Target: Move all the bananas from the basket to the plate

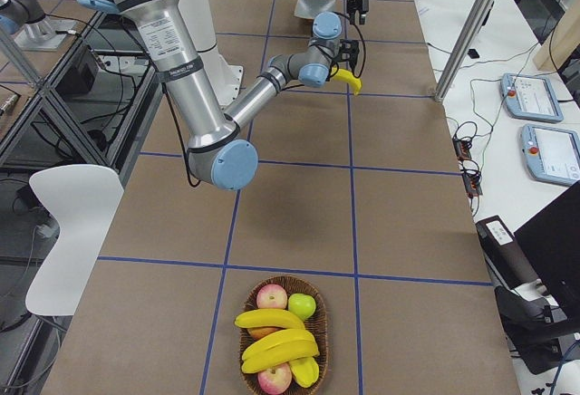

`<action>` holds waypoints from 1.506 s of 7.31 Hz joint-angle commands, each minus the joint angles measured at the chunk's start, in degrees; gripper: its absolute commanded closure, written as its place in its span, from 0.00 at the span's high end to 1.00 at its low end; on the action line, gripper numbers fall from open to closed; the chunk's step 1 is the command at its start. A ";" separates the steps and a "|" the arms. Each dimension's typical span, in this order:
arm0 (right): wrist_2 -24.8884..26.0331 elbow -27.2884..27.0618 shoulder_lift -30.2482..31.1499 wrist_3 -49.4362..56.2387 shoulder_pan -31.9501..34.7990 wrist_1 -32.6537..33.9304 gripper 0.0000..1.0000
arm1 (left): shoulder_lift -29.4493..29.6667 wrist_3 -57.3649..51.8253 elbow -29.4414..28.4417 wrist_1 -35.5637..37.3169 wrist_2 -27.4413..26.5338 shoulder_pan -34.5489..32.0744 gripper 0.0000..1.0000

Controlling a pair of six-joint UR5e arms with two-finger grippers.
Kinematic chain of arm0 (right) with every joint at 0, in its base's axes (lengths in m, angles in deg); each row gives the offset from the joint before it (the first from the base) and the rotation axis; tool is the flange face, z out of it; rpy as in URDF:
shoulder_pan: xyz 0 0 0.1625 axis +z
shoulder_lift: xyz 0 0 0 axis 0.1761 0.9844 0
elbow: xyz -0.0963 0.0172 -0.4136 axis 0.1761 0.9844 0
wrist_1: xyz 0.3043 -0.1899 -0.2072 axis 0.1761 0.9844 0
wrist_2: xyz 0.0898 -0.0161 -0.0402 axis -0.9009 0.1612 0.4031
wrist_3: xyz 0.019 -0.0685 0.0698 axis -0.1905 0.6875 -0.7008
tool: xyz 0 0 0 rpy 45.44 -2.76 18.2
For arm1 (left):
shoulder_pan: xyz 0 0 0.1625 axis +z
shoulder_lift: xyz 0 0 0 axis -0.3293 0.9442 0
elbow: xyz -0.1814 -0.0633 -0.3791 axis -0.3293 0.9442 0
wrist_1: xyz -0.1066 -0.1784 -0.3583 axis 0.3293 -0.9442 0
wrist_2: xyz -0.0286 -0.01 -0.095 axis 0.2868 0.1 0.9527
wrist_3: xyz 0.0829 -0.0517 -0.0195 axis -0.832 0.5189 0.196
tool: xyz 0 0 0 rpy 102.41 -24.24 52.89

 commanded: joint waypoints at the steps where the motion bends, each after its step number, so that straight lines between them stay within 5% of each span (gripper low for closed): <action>1: 5.33 2.24 -1.55 -6.46 -4.40 -8.46 0.00 | 4.06 8.73 -1.14 -4.48 -3.78 3.34 0.99; 4: 5.51 2.33 -1.55 -6.47 -5.90 -15.49 0.00 | 4.95 18.33 -3.07 -16.08 -11.84 8.26 0.97; 11: 10.61 2.07 -2.70 -5.86 -5.99 -19.11 0.00 | 5.66 21.24 -3.08 -16.28 -11.87 10.03 0.94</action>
